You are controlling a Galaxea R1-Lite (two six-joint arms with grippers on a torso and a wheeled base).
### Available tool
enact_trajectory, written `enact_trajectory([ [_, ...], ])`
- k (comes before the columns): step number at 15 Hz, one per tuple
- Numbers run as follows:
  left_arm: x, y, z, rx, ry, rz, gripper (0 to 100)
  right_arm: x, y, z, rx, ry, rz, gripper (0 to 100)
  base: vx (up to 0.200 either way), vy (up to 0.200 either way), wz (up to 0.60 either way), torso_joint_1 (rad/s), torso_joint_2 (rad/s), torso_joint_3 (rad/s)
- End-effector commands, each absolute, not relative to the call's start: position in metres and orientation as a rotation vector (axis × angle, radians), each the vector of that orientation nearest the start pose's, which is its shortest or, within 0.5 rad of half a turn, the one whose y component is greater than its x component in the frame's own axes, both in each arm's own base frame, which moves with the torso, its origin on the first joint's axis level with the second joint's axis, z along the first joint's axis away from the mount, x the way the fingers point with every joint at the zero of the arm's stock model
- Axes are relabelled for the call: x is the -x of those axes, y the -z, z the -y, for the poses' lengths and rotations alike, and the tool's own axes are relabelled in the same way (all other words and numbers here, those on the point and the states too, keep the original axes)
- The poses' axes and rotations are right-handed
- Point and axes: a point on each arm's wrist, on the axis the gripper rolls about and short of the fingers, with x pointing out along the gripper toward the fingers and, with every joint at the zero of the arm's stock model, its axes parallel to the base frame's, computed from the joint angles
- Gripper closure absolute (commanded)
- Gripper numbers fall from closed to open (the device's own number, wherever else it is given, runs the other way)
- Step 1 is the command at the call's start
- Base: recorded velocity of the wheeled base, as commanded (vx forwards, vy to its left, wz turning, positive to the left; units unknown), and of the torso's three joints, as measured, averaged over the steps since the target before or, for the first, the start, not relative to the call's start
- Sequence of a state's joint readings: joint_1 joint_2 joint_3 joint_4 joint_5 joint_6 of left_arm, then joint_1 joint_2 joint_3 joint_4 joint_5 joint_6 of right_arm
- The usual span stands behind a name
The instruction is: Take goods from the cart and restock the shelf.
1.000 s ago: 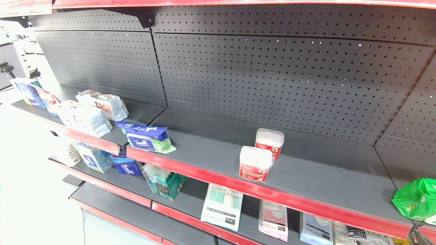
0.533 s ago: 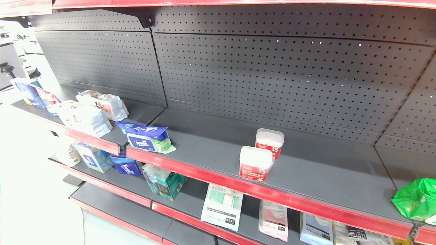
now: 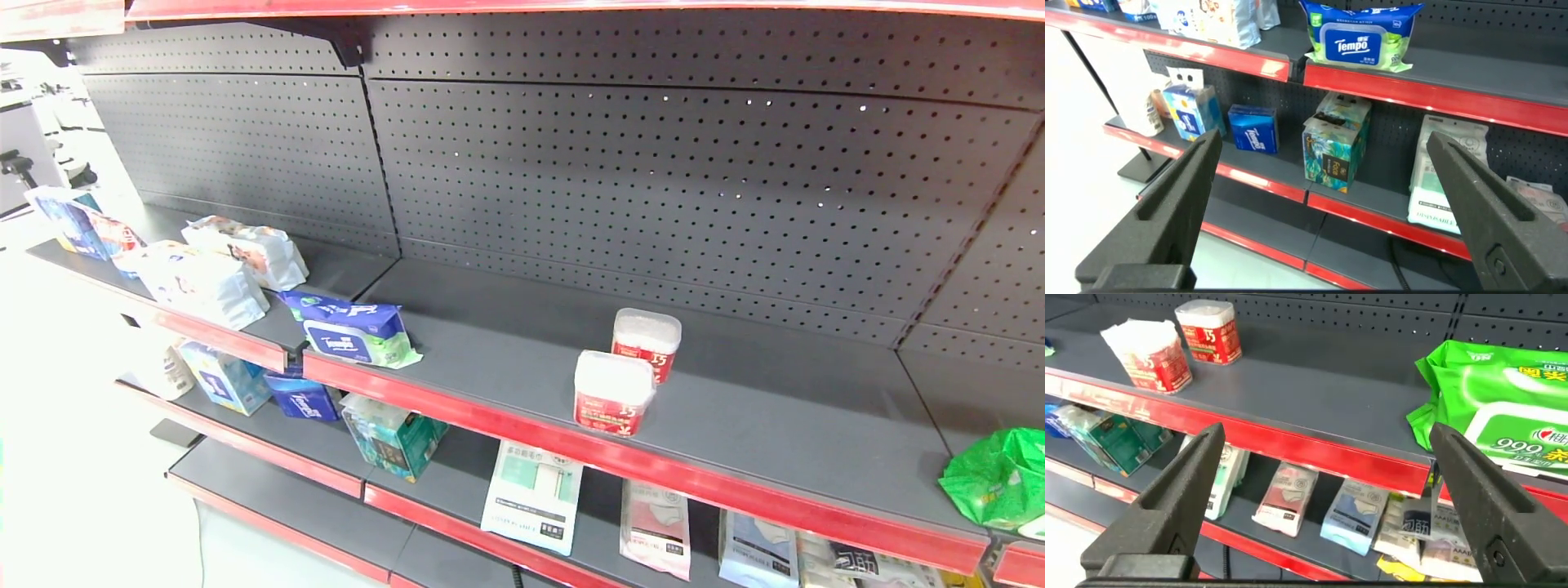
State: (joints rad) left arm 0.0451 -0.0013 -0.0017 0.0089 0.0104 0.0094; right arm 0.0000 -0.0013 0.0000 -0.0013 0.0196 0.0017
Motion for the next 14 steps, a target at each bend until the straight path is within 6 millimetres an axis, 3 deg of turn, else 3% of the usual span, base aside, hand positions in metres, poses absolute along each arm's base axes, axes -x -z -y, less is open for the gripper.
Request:
enact_trajectory([
  [1, 0.0229, -0.0751, 0.0008, -0.009, -0.055, -0.006, 0, 0.0228, -0.0756, -0.0004, -0.002, -0.02, 0.002, 0, 0.0, 0.0, 0.0, 0.0, 0.0, 0.0],
  [11, 0.0228, -0.075, 0.0008, -0.011, -0.054, -0.009, 0, 0.0228, -0.0756, -0.0004, -0.012, -0.017, 0.001, 0, 0.0, 0.0, -0.6, 0.005, 0.0, 0.001],
  [14, 0.0228, -0.075, 0.0005, -0.009, -0.041, -0.009, 0, 0.0228, -0.0756, -0.0004, -0.009, -0.018, 0.001, 0, 0.0, 0.0, 0.0, 0.0, 0.0, 0.0],
])
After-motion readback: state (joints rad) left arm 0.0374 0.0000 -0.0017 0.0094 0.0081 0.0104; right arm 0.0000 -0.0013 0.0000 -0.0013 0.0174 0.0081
